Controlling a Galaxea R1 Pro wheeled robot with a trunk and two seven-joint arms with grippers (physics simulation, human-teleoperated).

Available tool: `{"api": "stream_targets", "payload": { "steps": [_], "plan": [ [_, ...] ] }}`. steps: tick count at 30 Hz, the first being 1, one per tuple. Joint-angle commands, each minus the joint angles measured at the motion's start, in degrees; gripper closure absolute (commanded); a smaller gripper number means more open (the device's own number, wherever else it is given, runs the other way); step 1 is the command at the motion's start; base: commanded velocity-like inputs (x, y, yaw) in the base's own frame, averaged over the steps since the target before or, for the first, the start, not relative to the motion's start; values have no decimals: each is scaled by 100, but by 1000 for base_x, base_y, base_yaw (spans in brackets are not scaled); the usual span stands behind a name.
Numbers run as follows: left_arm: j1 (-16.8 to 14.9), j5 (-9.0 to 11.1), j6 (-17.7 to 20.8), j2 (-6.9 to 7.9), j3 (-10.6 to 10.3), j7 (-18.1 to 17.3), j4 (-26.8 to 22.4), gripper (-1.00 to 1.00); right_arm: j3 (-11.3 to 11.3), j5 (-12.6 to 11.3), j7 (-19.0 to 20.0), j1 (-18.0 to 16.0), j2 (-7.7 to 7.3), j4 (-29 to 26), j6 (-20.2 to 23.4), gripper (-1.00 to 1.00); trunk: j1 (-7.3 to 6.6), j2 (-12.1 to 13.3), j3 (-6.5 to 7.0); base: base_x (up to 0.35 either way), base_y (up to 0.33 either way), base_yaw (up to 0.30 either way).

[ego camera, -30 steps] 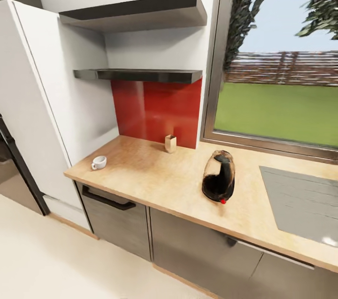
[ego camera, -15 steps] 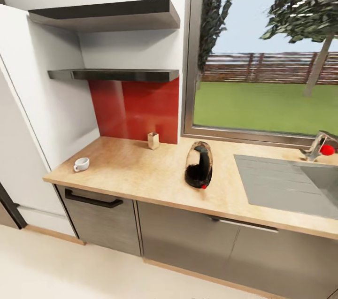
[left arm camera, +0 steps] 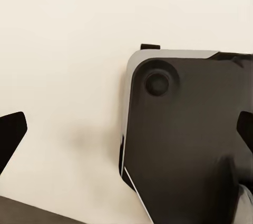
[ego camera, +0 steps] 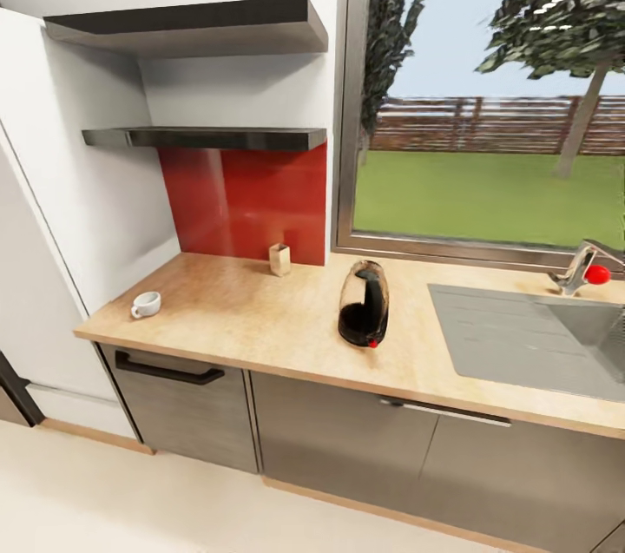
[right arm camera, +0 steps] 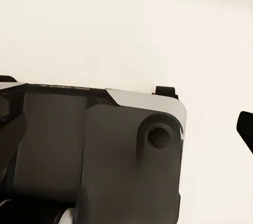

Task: Set up a coffee station on the kitchen countertop: keep the coffee maker on the countertop, move the bottle of coffee from the kitchen shelf to the counter next to the coffee maker, place a paper coffee filter on top of the coffee maker, put the saucer next to the coffee maker with the coffee cup on the saucer, and place the electric kettle next to the coffee maker.

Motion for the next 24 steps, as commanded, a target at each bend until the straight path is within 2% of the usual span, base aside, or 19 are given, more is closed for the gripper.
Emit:
{"api": "stream_targets", "payload": {
  "steps": [1,6,12,17,24],
  "plan": [
    [-4,43,-16,-2,-51,16,-1,-100,-56,50,23,-5,-2,3,-19,-100,2,-13,-14,-138,0,-125],
    [-4,43,-5,3,-46,16,4,-100,-65,46,23,-5,-6,2,-19,-100,2,-13,-29,-262,28,-227],
    [-4,48,-1,10,-37,22,-2,-100,-74,42,8,-5,-13,-6,-19,-100,2,-13,-56,-277,169,-258],
    [-8,51,-10,8,-36,18,-3,-100,-75,42,6,-5,-14,-7,-13,-100,2,-13,-78,-66,62,-144],
    [-11,50,-12,4,-42,16,-4,-100,-73,46,-3,-5,-17,-7,-12,-100,2,-13,-81,-5,5,-14]
  ]
}}
